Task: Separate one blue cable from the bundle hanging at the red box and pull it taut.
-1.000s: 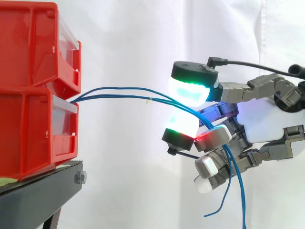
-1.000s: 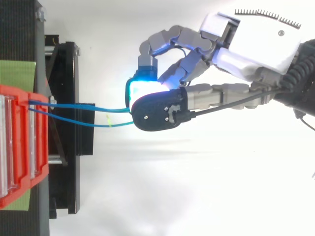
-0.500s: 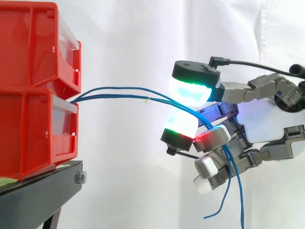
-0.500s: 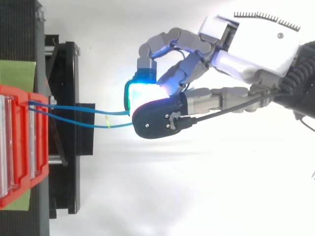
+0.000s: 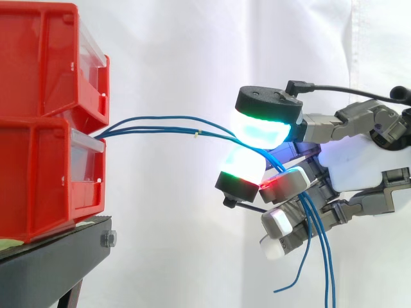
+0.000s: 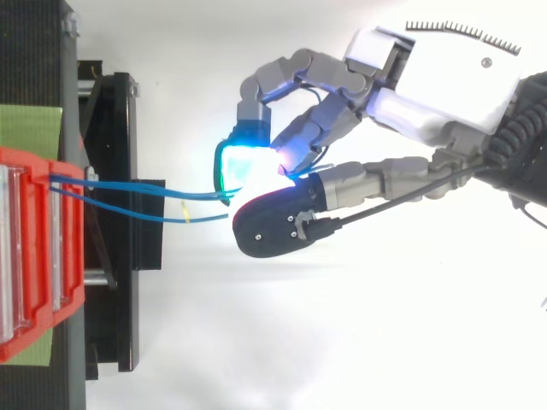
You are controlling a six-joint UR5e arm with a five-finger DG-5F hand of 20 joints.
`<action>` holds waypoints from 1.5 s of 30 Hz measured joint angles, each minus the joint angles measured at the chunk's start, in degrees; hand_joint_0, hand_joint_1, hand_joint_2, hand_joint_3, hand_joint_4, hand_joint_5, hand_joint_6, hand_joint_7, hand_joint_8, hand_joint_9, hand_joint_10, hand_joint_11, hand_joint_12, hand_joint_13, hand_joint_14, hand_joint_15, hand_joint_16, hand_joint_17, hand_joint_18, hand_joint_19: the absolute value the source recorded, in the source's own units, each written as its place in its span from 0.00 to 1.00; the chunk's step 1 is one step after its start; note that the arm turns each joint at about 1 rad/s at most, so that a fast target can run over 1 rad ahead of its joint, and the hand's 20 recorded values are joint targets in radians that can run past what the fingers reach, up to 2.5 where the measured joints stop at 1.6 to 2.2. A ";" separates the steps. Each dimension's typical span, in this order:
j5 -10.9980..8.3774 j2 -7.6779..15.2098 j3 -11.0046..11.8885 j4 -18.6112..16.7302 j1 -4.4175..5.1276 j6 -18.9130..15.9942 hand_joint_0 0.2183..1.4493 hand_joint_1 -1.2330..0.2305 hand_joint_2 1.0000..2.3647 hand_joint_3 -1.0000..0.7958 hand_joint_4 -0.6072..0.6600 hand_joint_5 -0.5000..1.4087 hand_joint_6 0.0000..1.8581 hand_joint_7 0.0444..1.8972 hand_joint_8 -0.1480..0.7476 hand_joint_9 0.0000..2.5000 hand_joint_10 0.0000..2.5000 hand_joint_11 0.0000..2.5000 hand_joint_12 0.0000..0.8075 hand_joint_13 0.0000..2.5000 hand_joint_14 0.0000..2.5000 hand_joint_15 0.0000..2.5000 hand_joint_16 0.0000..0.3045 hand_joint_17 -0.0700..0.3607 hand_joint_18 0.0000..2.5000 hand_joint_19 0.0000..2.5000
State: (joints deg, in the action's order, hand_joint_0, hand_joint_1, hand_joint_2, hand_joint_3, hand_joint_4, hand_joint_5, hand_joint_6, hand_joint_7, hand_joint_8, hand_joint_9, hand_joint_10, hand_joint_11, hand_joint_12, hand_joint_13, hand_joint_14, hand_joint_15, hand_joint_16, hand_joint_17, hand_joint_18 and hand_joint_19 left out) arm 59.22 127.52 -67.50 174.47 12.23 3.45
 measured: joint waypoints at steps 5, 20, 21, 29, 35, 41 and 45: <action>-0.04 0.00 0.00 -0.23 0.00 0.06 0.25 0.31 0.00 0.28 0.58 0.16 0.49 0.55 0.45 0.47 0.05 0.55 0.46 0.38 0.01 0.36 0.15 0.40 0.28 0.23; -0.04 0.01 -0.01 -0.28 0.01 0.06 0.23 0.35 0.00 0.28 0.58 0.16 0.49 0.53 0.47 0.47 0.07 0.53 0.48 0.38 0.01 0.36 0.16 0.42 0.28 0.23; -0.05 0.01 -0.01 -0.27 0.00 0.06 0.26 0.40 0.00 0.28 0.57 0.16 0.49 0.55 0.45 0.47 0.04 0.56 0.46 0.38 0.01 0.36 0.15 0.40 0.28 0.23; -0.07 0.00 0.00 -0.27 0.02 -0.01 0.35 0.38 0.01 0.36 0.55 0.16 0.49 0.60 0.43 0.49 0.01 0.59 0.44 0.38 0.01 0.36 0.14 0.39 0.27 0.23; -0.05 0.00 0.00 -0.27 0.04 -0.02 0.38 0.33 0.00 0.32 0.55 0.16 0.50 0.56 0.43 0.48 0.01 0.59 0.43 0.38 0.01 0.36 0.14 0.39 0.27 0.23; 0.01 -0.01 0.00 -0.27 0.01 0.03 0.42 0.27 0.00 0.28 0.52 0.16 0.49 0.54 0.41 0.48 0.00 0.58 0.42 0.38 0.01 0.36 0.14 0.38 0.28 0.22; 0.01 -0.02 0.00 -0.27 0.02 0.06 0.41 0.25 0.00 0.28 0.53 0.16 0.49 0.55 0.42 0.48 0.00 0.58 0.42 0.38 0.01 0.36 0.14 0.38 0.28 0.22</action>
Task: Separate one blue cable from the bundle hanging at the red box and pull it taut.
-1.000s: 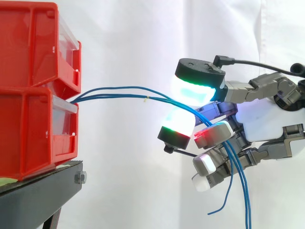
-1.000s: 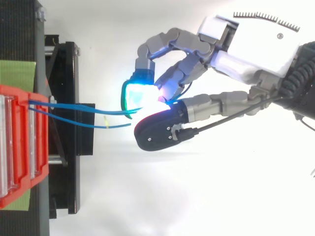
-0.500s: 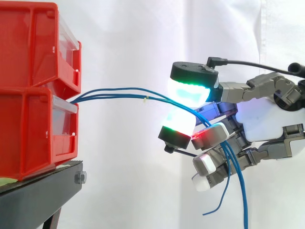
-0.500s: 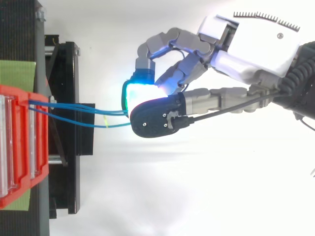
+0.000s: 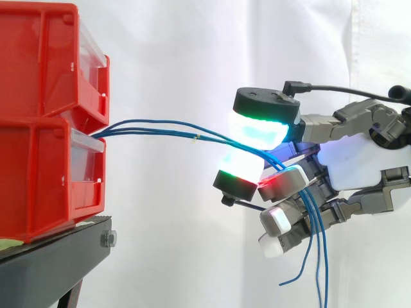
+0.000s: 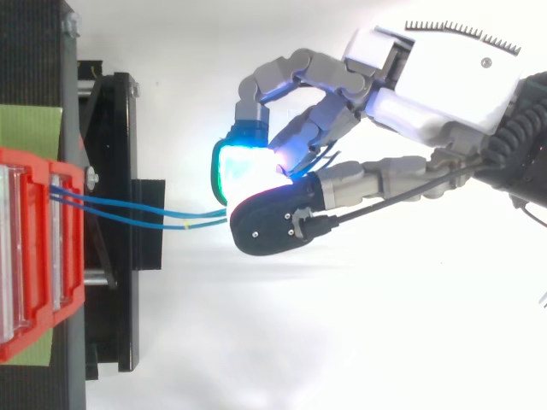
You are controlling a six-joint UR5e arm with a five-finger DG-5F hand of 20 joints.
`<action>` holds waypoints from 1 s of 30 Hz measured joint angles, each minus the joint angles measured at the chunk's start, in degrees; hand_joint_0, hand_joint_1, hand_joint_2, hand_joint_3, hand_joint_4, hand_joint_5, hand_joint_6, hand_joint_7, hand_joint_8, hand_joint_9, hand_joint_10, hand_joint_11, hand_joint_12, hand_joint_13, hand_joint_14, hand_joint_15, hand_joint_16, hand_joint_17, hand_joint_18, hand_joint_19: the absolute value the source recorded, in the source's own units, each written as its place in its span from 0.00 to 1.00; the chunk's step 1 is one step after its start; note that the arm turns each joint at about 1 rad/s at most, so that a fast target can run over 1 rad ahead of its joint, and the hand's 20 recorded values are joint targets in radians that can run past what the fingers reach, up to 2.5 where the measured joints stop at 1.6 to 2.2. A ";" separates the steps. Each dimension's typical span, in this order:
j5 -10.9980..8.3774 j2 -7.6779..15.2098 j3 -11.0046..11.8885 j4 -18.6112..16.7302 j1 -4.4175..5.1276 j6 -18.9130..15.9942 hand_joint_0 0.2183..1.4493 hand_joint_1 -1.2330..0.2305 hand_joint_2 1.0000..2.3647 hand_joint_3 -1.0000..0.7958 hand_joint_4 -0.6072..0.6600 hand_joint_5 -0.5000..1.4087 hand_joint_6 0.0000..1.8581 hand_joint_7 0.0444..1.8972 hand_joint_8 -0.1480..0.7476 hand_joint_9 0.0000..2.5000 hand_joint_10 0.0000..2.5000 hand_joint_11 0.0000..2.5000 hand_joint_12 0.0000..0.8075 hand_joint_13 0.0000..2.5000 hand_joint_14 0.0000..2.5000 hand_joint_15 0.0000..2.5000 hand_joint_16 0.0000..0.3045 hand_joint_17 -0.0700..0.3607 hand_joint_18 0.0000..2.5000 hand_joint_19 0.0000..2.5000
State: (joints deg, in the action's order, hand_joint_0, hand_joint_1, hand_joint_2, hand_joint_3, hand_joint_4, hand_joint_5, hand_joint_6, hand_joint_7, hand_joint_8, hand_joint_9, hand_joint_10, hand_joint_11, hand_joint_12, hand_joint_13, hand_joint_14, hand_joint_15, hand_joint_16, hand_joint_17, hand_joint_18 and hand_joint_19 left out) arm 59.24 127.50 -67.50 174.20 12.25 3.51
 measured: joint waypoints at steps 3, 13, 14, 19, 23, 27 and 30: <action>0.00 0.02 -0.02 0.00 0.03 -0.02 0.40 0.25 0.00 0.28 0.53 0.17 0.49 0.56 0.42 0.48 0.00 0.58 0.42 0.38 0.01 0.36 0.14 0.38 0.28 0.22; 0.00 0.01 -0.01 0.01 0.06 -0.11 0.34 0.28 0.00 0.28 0.55 0.17 0.49 0.57 0.43 0.49 0.00 0.59 0.42 0.38 0.01 0.36 0.14 0.38 0.28 0.22; 0.00 0.01 -0.01 0.01 0.06 -0.13 0.32 0.29 0.00 0.28 0.55 0.17 0.49 0.57 0.43 0.49 0.00 0.59 0.43 0.38 0.01 0.36 0.14 0.38 0.28 0.23; 0.00 0.02 -0.02 0.00 0.09 -0.19 0.25 0.35 0.00 0.28 0.57 0.17 0.49 0.56 0.45 0.49 0.03 0.56 0.45 0.38 0.01 0.36 0.15 0.40 0.28 0.23; 0.00 0.02 -0.02 0.00 0.13 -0.24 0.23 0.37 0.00 0.28 0.57 0.17 0.49 0.55 0.47 0.48 0.06 0.55 0.47 0.38 0.01 0.36 0.16 0.41 0.29 0.23; 0.01 0.02 -0.02 0.00 0.14 -0.28 0.23 0.37 0.00 0.28 0.57 0.16 0.49 0.54 0.46 0.48 0.06 0.55 0.47 0.38 0.01 0.36 0.16 0.41 0.28 0.22; 0.01 0.02 -0.05 0.00 0.14 -0.30 0.25 0.36 0.00 0.28 0.57 0.16 0.48 0.55 0.46 0.48 0.04 0.56 0.46 0.38 0.01 0.36 0.15 0.41 0.28 0.23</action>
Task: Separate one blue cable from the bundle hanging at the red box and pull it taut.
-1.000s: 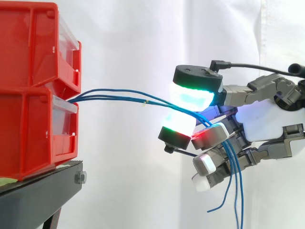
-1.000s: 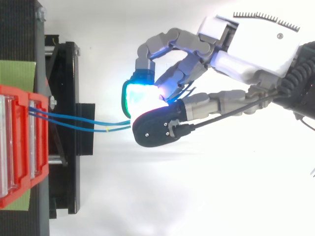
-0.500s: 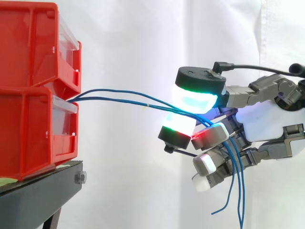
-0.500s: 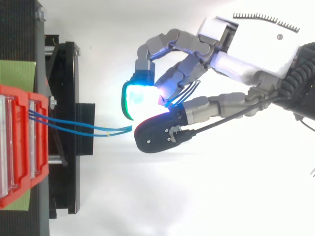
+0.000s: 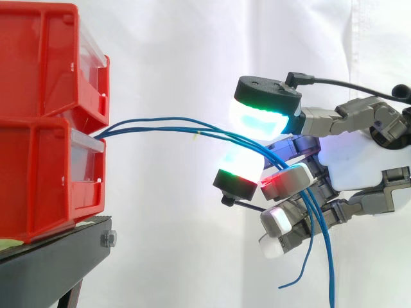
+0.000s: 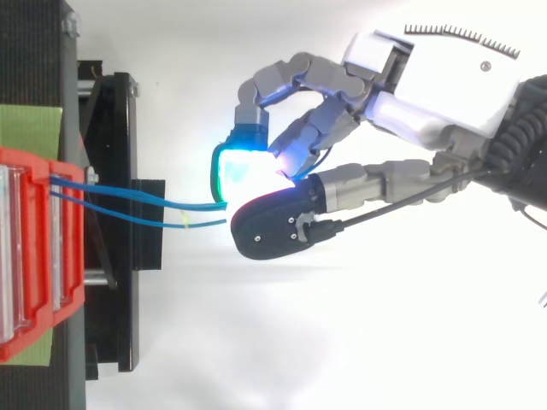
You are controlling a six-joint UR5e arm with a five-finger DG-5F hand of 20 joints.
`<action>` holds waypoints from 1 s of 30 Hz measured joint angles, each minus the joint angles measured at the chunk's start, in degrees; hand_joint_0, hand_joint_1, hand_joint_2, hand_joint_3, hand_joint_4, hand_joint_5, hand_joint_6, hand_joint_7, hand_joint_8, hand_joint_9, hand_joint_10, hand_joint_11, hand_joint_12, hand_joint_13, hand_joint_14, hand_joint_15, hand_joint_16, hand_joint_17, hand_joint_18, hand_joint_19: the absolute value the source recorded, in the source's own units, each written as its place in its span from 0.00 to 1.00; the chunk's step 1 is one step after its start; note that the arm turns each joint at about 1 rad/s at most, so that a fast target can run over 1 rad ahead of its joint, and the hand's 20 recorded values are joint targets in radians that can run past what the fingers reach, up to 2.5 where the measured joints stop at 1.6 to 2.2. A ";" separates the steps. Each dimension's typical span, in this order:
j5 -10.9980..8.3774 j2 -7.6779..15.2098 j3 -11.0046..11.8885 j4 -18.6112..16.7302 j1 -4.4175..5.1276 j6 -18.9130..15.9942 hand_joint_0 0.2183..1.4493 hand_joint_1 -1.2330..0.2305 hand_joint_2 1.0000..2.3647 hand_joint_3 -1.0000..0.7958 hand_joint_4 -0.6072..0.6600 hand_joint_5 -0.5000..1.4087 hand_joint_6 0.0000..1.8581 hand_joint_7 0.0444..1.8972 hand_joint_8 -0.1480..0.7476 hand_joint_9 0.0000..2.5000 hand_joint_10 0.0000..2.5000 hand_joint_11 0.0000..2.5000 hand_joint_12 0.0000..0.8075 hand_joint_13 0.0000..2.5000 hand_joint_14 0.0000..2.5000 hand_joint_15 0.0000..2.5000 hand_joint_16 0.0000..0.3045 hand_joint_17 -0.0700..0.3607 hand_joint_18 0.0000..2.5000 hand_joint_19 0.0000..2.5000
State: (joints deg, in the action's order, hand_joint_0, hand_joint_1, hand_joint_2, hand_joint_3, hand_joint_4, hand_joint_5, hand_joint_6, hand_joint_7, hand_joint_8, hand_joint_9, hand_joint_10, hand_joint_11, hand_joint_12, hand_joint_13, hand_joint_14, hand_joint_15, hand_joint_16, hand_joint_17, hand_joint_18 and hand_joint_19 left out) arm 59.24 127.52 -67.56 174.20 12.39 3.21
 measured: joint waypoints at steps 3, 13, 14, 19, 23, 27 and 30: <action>0.00 0.01 0.00 0.00 0.00 0.01 0.29 0.36 0.00 0.28 0.56 0.16 0.48 0.55 0.43 0.49 0.01 0.58 0.44 0.38 0.01 0.36 0.14 0.39 0.27 0.23; -0.01 0.01 0.00 -0.20 0.01 -0.02 0.39 0.27 0.00 0.28 0.54 0.16 0.48 0.55 0.42 0.48 0.00 0.59 0.43 0.38 0.01 0.36 0.14 0.39 0.28 0.23; -0.01 0.01 -0.01 -0.20 0.01 -0.02 0.39 0.26 0.00 0.28 0.54 0.16 0.48 0.55 0.41 0.48 0.00 0.59 0.42 0.38 0.01 0.36 0.14 0.39 0.27 0.23; -0.05 0.01 0.00 -0.22 0.00 -0.03 0.39 0.24 0.00 0.28 0.53 0.17 0.48 0.56 0.41 0.48 0.00 0.58 0.42 0.37 0.01 0.36 0.14 0.38 0.27 0.22; -0.02 0.01 -0.01 -0.24 0.05 -0.01 0.38 0.24 0.00 0.28 0.53 0.17 0.48 0.56 0.42 0.48 0.00 0.58 0.42 0.37 0.01 0.36 0.14 0.38 0.27 0.22; -0.03 0.01 -0.01 -0.26 0.08 -0.02 0.34 0.24 0.00 0.28 0.53 0.17 0.48 0.56 0.43 0.48 0.00 0.58 0.43 0.37 0.01 0.36 0.14 0.38 0.27 0.22; -0.07 0.01 -0.02 -0.25 0.11 -0.04 0.36 0.25 0.00 0.28 0.53 0.17 0.47 0.58 0.42 0.48 0.00 0.59 0.43 0.37 0.01 0.36 0.14 0.38 0.27 0.22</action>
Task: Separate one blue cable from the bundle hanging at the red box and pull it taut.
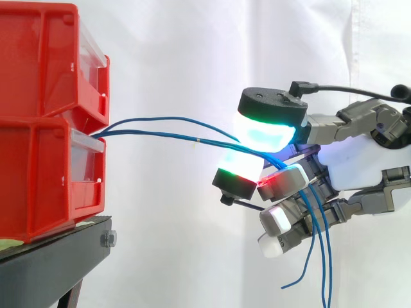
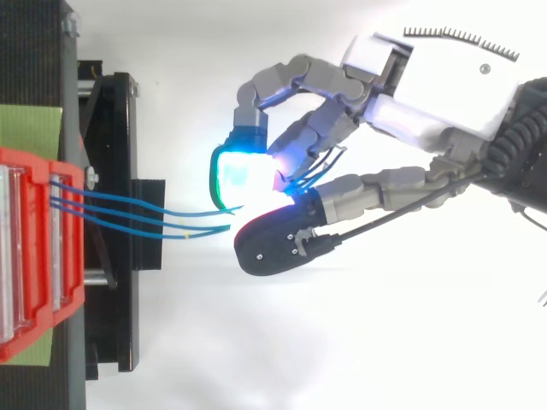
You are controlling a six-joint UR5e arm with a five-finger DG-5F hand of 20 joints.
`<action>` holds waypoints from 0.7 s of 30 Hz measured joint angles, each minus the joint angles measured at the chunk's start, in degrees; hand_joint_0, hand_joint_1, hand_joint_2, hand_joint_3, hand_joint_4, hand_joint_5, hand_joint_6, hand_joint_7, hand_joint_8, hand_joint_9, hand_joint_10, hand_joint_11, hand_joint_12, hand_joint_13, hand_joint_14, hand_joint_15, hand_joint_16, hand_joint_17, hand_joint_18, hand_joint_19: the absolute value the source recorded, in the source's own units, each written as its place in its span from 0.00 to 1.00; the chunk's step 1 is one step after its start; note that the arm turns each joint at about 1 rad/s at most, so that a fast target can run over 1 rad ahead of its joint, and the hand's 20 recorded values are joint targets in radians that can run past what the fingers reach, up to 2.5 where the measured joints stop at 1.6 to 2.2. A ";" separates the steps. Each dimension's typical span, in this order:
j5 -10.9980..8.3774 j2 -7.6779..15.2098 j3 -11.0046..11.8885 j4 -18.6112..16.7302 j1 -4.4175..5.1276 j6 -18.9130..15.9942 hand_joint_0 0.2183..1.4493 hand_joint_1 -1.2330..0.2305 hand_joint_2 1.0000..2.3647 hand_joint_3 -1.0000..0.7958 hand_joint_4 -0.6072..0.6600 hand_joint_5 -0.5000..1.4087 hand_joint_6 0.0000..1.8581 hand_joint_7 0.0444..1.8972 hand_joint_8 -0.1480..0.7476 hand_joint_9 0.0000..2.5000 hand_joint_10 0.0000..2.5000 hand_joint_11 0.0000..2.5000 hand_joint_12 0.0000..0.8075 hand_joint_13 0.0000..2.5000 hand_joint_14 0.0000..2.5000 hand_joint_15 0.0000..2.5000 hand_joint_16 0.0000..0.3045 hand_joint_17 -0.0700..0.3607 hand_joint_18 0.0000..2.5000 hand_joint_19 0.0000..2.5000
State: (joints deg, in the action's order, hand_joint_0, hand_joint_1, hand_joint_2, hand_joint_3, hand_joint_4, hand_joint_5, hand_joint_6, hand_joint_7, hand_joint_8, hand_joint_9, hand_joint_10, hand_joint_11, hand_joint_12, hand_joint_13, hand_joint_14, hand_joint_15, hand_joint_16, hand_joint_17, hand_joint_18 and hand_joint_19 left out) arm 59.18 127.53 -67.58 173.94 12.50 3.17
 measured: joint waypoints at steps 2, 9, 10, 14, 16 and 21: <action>-0.01 0.00 0.00 0.04 0.01 -0.01 0.38 0.26 0.00 0.28 0.52 0.17 0.47 0.59 0.43 0.48 0.00 0.58 0.42 0.37 0.01 0.35 0.14 0.38 0.27 0.22; -0.02 0.00 0.00 0.08 0.00 -0.01 0.44 0.22 0.00 0.28 0.50 0.17 0.48 0.59 0.41 0.46 0.00 0.57 0.42 0.35 0.01 0.34 0.14 0.38 0.26 0.21; -0.02 0.00 0.00 0.08 0.00 -0.01 0.44 0.21 0.00 0.28 0.50 0.17 0.48 0.57 0.40 0.46 0.00 0.57 0.42 0.33 0.01 0.33 0.14 0.38 0.25 0.21; -0.02 0.00 0.00 0.22 -0.01 -0.09 0.45 0.19 0.00 0.28 0.49 0.17 0.48 0.57 0.39 0.43 0.00 0.54 0.42 0.31 0.01 0.29 0.13 0.38 0.24 0.19; 0.02 0.00 0.00 0.32 -0.01 -0.14 0.44 0.18 0.00 0.28 0.49 0.17 0.48 0.58 0.38 0.43 0.00 0.54 0.41 0.30 0.01 0.28 0.14 0.38 0.23 0.19; 0.05 -0.01 0.01 0.61 -0.01 -0.18 0.43 0.16 0.00 0.28 0.49 0.16 0.48 0.57 0.38 0.41 0.00 0.52 0.42 0.29 0.01 0.26 0.14 0.38 0.23 0.18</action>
State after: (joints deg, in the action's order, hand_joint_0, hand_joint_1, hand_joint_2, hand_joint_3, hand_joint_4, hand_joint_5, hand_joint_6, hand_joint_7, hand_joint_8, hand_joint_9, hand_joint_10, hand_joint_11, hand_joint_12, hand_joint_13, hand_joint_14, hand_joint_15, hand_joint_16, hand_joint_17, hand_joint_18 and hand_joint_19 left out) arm 59.23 127.52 -67.57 174.55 12.49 3.00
